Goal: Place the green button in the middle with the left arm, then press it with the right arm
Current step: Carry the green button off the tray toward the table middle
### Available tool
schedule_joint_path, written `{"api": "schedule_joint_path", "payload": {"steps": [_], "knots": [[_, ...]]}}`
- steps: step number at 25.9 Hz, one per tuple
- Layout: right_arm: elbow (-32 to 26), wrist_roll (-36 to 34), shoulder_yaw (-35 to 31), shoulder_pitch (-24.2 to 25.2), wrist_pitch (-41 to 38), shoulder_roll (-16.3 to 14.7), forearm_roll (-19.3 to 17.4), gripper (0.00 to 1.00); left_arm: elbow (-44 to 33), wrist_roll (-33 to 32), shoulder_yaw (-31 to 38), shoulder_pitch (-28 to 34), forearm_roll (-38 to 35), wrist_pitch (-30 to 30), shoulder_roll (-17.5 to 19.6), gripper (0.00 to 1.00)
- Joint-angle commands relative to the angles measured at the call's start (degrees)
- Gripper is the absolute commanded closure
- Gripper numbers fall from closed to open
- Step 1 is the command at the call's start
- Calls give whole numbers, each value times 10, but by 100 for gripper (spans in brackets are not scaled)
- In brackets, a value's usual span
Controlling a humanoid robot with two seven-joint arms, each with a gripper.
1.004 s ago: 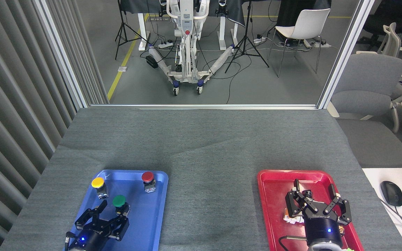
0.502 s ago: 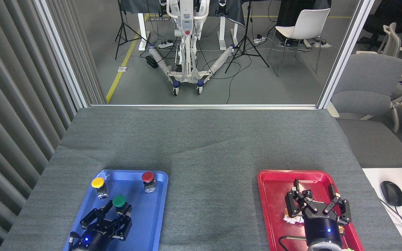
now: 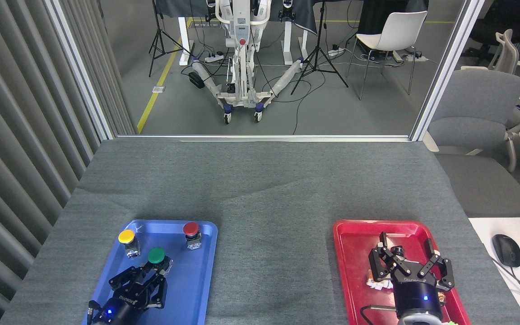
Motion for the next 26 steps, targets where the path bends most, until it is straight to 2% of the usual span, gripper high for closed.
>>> {"api": "schedule_joint_path", "payload": {"steps": [1, 4, 10, 15, 19, 26], "knots": [[0, 2, 0, 1, 0, 0, 0, 0, -60, 27, -5, 12, 0, -13, -5, 100], [0, 2, 0, 1, 0, 0, 0, 0, -65, 26, -73, 2, -1, -13, -20, 100], [0, 2, 0, 0, 0, 0, 0, 0, -26, 25, -199, -58, -28, -3, -79, 100], [0, 2, 0, 0, 0, 0, 0, 0, 46, -19, -241, -90, -82, -4, -144, 100], [0, 2, 0, 0, 0, 0, 0, 0, 109, -23, -252, -108, -109, 2, -187, 100], [0, 2, 0, 1, 0, 2, 0, 0, 116, -30, -270, -108, -111, 34, -194, 100]]}}
